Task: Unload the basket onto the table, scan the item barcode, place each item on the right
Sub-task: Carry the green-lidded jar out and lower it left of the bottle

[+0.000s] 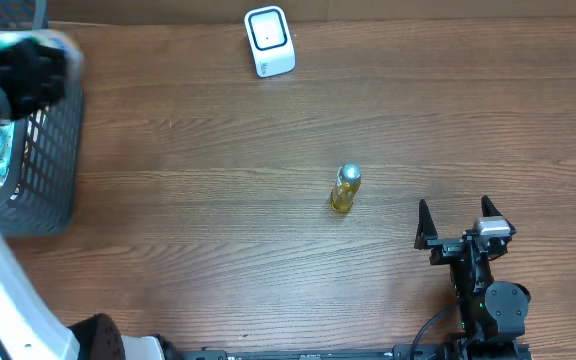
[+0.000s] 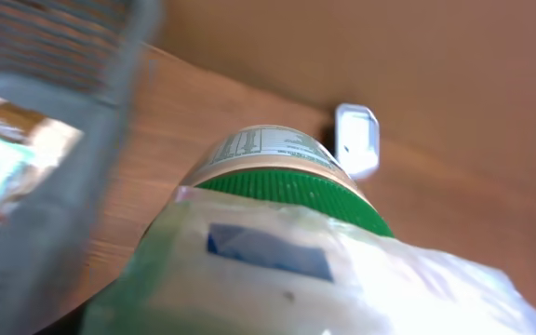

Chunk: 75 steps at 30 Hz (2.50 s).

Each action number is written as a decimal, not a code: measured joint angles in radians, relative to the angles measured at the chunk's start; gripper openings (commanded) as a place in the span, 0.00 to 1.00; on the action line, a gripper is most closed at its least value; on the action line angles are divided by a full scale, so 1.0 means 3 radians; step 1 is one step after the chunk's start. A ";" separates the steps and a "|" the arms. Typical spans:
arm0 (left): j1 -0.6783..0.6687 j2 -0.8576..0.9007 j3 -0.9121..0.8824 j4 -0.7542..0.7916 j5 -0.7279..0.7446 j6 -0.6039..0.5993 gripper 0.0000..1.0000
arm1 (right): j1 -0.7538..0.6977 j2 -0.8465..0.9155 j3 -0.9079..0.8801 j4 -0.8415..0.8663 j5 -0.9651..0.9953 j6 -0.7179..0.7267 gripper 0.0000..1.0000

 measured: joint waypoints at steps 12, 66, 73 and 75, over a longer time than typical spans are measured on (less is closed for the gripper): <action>-0.1710 0.0000 -0.0514 0.0078 -0.0543 -0.0045 0.36 | 0.0000 0.0000 0.0000 0.0003 0.0000 0.0001 1.00; -0.3005 0.0857 -0.3367 0.2284 -0.1302 -0.0909 0.62 | 0.0000 0.0000 0.0000 0.0001 0.0000 0.0001 1.00; -0.3009 0.0857 -0.3367 0.2289 -0.1211 -0.0843 0.97 | 0.0000 0.0000 0.0000 0.0001 0.0000 0.0001 1.00; -0.3009 0.0857 -0.3367 0.2300 -0.1193 -0.0862 1.00 | 0.0000 0.0000 0.0000 0.0001 -0.0001 0.0001 1.00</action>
